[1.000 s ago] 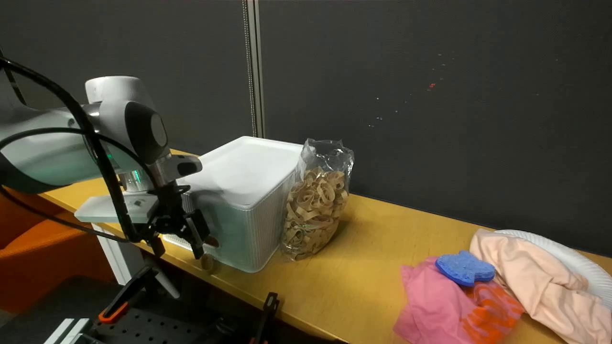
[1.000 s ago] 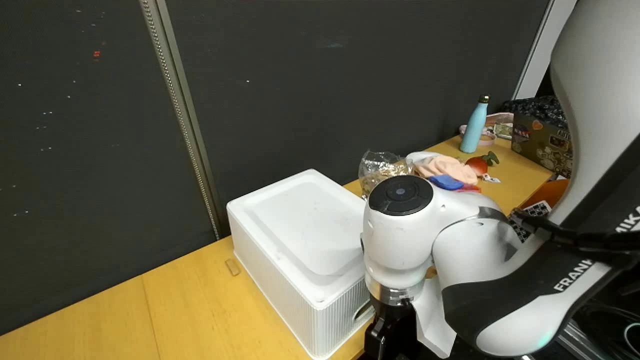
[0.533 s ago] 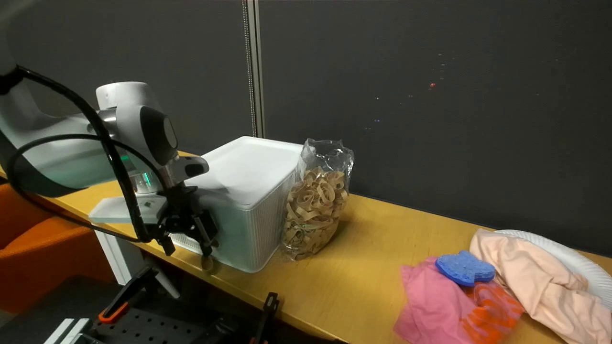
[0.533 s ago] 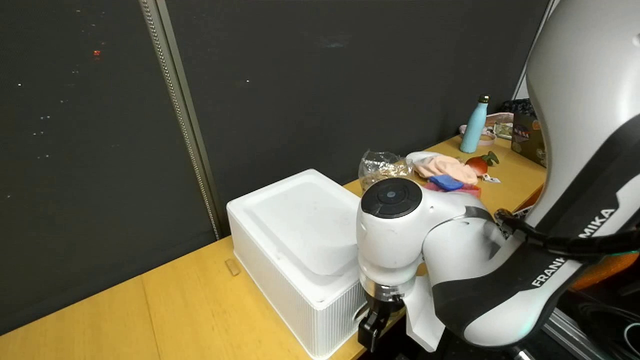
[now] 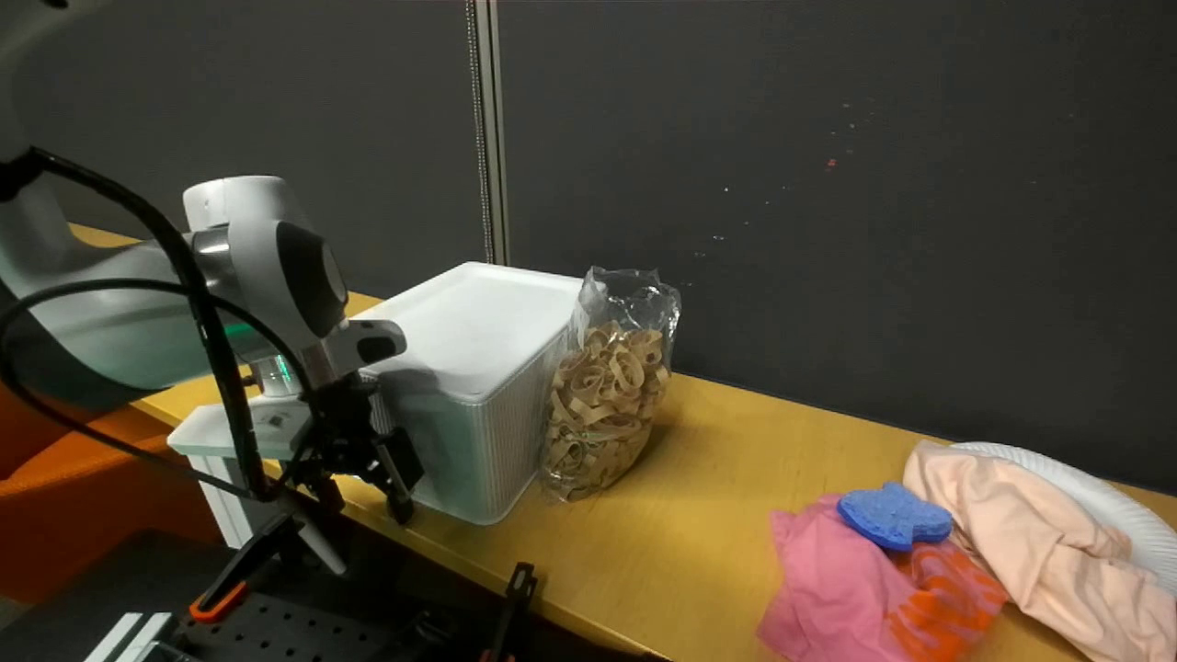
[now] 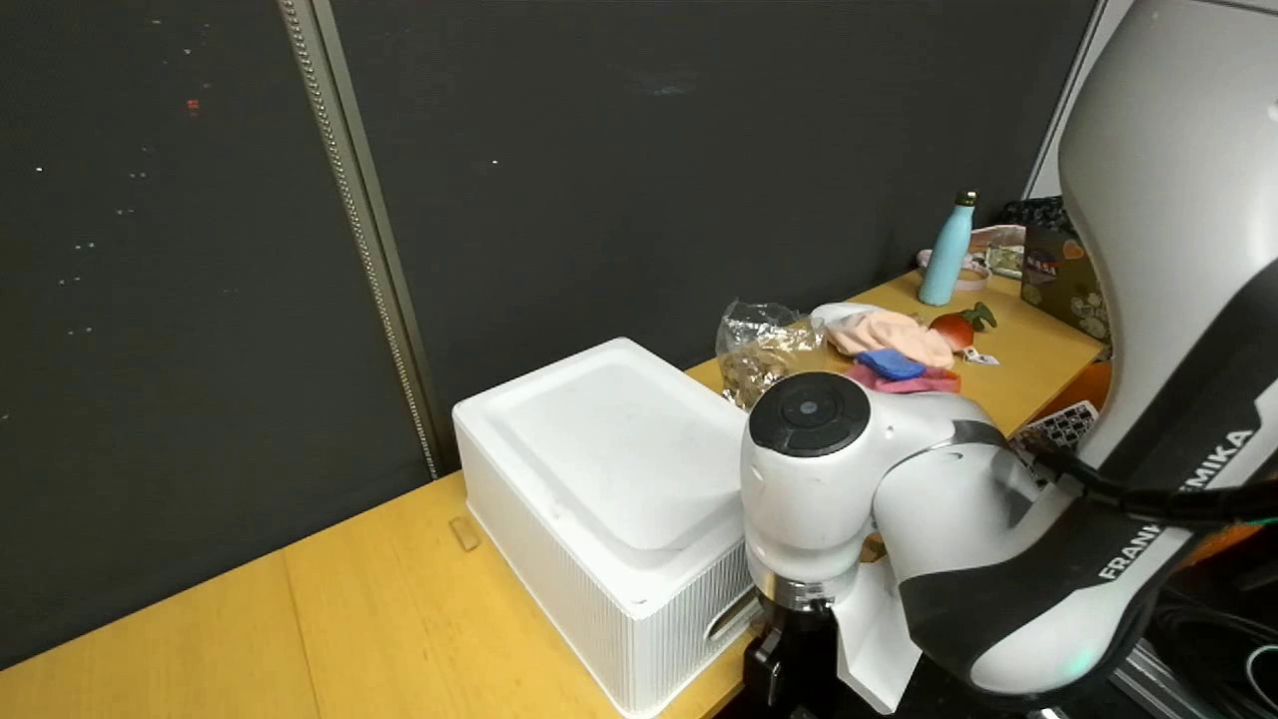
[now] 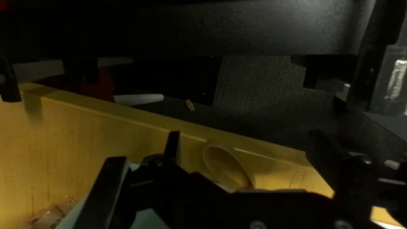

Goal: Pick up the rubber band on the table and put it in the plastic bag

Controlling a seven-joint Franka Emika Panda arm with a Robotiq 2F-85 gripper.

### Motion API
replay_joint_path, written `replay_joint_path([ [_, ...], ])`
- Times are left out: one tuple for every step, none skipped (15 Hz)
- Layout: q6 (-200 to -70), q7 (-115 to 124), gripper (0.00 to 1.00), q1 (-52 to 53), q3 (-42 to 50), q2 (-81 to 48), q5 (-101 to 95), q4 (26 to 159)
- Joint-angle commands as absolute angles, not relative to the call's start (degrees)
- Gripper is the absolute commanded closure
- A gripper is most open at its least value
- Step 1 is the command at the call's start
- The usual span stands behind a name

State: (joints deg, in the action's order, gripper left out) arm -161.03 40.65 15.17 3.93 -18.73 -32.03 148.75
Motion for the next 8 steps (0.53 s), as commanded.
replay_joint_path([
  [-163.3, 44.8, 0.00, 16.8, 6.9, -18.4, -36.0, 149.7],
  [-163.3, 45.2, 0.00, 16.9, 7.3, -18.9, -36.7, 149.0],
  [-163.3, 45.7, 0.00, 17.0, 7.6, -19.0, -37.3, 148.6],
  [-163.1, 45.8, 0.00, 16.9, 7.6, -19.2, -37.6, 148.1],
  [-162.9, 46.1, 0.00, 17.0, 7.6, -19.3, -38.0, 147.7],
  [-163.1, 46.1, 0.00, 16.8, 7.5, -19.9, -38.0, 147.3],
  [-163.4, 46.1, 0.00, 16.8, 7.5, -20.4, -38.0, 146.9],
  [-163.5, 46.2, 0.00, 16.7, 7.5, -20.7, -38.0, 146.7],
])
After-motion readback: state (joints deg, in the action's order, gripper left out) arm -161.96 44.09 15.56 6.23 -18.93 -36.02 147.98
